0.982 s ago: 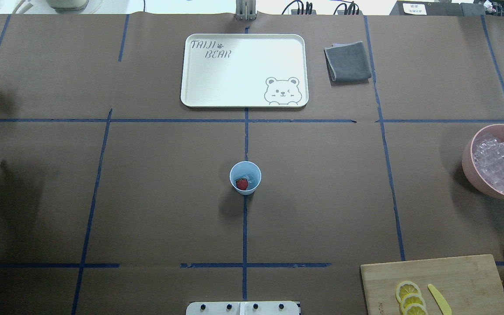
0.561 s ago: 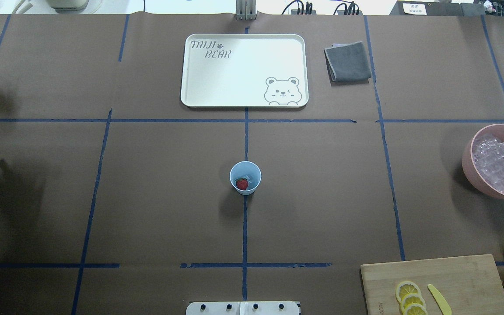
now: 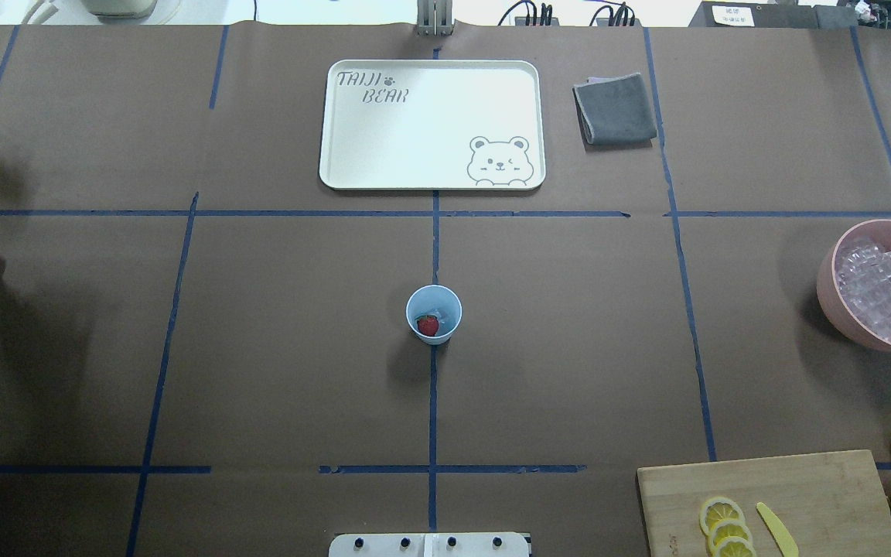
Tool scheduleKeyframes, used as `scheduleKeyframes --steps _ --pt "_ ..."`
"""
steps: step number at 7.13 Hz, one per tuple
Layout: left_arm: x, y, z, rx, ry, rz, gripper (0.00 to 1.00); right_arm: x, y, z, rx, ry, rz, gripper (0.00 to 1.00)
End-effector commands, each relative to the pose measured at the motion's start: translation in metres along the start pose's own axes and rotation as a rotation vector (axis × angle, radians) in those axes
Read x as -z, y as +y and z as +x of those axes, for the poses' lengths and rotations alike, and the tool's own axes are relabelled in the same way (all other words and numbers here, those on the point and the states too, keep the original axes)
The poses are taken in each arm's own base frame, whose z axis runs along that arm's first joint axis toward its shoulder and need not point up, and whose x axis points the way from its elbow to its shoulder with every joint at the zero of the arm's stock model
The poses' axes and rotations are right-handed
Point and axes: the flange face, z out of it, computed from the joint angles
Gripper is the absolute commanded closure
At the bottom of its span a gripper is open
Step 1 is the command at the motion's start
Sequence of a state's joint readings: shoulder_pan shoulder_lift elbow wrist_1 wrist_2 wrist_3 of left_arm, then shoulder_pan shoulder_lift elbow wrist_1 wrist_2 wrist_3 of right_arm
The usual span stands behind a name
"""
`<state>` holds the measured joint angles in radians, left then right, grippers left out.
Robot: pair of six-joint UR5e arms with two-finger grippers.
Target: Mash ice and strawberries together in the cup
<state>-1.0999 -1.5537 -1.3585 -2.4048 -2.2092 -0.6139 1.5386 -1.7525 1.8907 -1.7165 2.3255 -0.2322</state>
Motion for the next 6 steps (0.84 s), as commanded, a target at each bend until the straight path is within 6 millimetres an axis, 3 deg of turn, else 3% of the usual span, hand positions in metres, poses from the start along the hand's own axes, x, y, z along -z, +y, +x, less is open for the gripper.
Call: scheduleKeyframes --steps 1,3,6 --pt "0.025 -0.028 0.040 -0.064 0.045 0.071 1.00 0.000 0.000 0.000 -0.001 0.000 0.000 0.00" --pt "0.072 -0.056 0.098 -0.370 0.147 0.244 0.97 -0.001 0.000 0.000 -0.002 0.000 -0.001 0.00" --pt "0.156 -0.104 0.216 -0.585 0.299 0.488 0.93 -0.003 0.003 0.002 -0.008 -0.002 -0.007 0.00"
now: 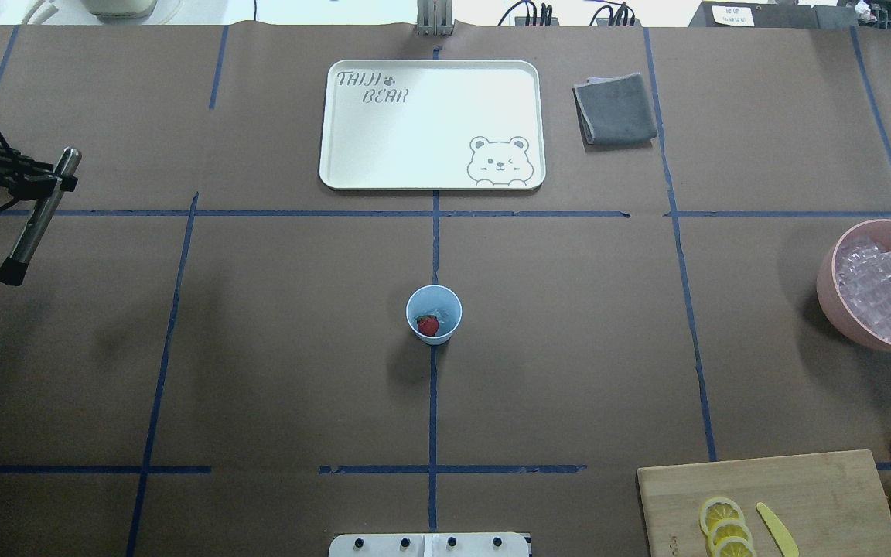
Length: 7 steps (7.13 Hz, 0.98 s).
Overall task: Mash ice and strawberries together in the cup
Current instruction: 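Bring the steel pestle rod in the left gripper toward the cup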
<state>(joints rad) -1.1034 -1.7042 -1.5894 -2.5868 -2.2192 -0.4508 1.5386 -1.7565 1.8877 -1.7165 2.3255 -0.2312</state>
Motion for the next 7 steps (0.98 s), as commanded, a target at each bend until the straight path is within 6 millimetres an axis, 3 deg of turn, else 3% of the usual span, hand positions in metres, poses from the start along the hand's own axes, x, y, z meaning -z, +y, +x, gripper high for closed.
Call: scheduleKeyframes --steps 1,3,4,7 --pt "0.010 -0.068 0.067 -0.119 0.125 0.173 0.97 -0.001 0.001 0.001 -0.004 -0.001 -0.003 0.00" --pt "-0.025 -0.066 0.163 -0.263 0.368 0.287 0.97 -0.001 0.001 0.001 -0.004 -0.001 -0.003 0.00" --pt "-0.031 -0.079 0.198 -0.317 0.424 0.372 0.97 0.000 0.000 0.000 -0.002 0.000 -0.001 0.00" --pt "-0.068 -0.074 0.327 -0.368 0.409 0.824 0.96 0.002 0.000 0.000 -0.003 0.001 0.004 0.00"
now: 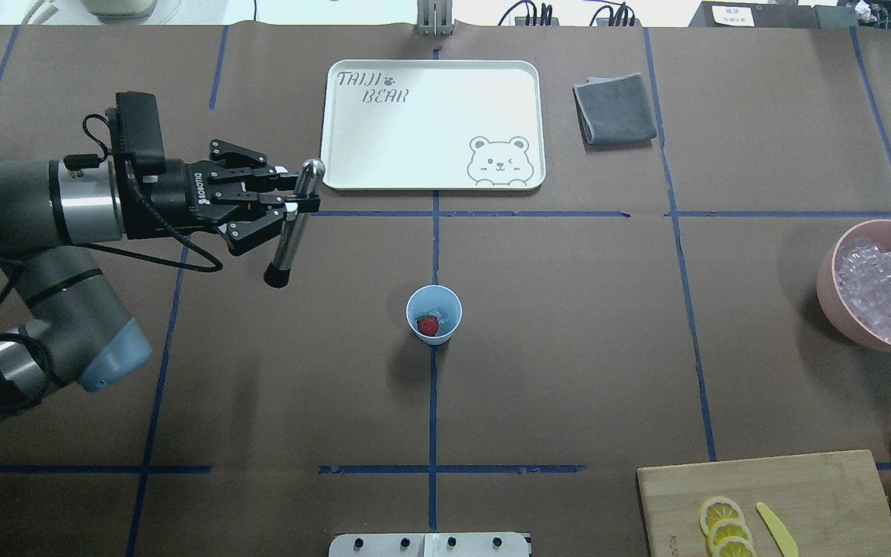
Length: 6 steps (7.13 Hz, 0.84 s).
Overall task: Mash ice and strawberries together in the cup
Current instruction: 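Bring the steel pestle rod in the left gripper toward the cup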
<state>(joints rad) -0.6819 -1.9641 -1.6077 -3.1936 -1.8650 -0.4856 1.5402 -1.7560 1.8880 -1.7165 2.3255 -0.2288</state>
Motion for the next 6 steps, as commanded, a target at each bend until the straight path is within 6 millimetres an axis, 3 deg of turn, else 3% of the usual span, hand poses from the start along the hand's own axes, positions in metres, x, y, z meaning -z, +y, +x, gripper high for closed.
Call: scheduleKeyframes --steps 1,2,4,5,6 --pt "-0.054 0.003 0.074 -0.156 -0.078 0.227 0.96 0.002 -0.001 0.001 -0.001 0.001 0.005 0.00" --pt "-0.064 0.015 0.101 -0.156 -0.101 0.273 0.96 0.004 -0.001 0.000 -0.001 0.002 0.008 0.00" --pt "-0.090 0.008 0.124 -0.260 -0.146 0.335 0.97 0.005 -0.001 0.000 -0.001 0.003 0.013 0.00" --pt "-0.104 0.019 0.137 -0.230 -0.176 0.346 0.97 0.005 -0.001 0.001 0.000 0.003 0.011 0.00" --pt "-0.109 0.039 0.138 -0.220 -0.221 0.352 0.97 0.004 -0.001 0.001 0.000 0.002 0.009 0.00"
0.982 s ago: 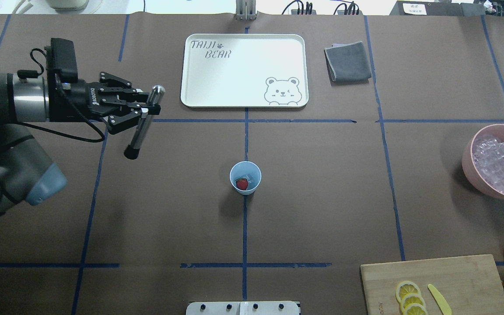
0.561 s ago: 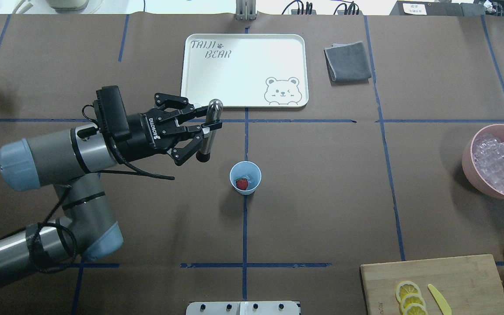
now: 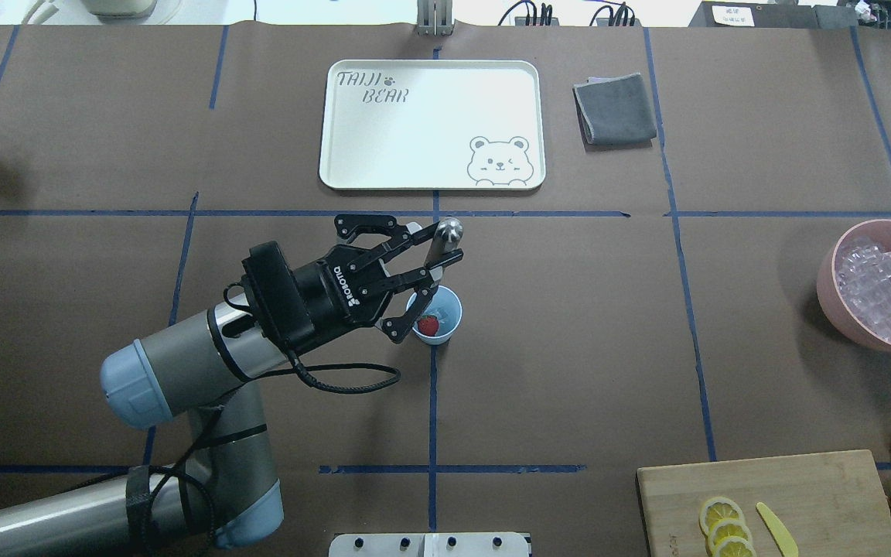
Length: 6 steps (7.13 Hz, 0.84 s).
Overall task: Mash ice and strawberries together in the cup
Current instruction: 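Bring the steel pestle rod in the left gripper toward the cup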
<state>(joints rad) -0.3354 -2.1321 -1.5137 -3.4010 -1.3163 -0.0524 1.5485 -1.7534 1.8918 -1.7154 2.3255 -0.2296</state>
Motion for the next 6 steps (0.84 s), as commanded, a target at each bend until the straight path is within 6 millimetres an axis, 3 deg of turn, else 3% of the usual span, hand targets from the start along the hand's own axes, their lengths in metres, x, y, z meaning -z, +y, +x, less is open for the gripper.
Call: scheduleKeyframes --steps 1,3,5,6 --pt "-0.001 0.025 0.013 0.001 -0.046 -0.008 0.97 0.000 0.000 0.000 -0.001 0.000 -0.001 0.00" --pt "-0.009 0.036 0.017 -0.002 -0.046 -0.024 0.97 0.000 0.000 0.000 0.000 0.000 -0.002 0.00" --pt "-0.003 0.059 0.021 0.004 -0.040 -0.028 0.97 0.000 0.001 0.001 -0.002 0.000 -0.002 0.00" --pt "-0.003 0.061 0.036 0.019 -0.036 -0.025 0.97 0.000 0.001 0.001 -0.002 0.000 -0.002 0.00"
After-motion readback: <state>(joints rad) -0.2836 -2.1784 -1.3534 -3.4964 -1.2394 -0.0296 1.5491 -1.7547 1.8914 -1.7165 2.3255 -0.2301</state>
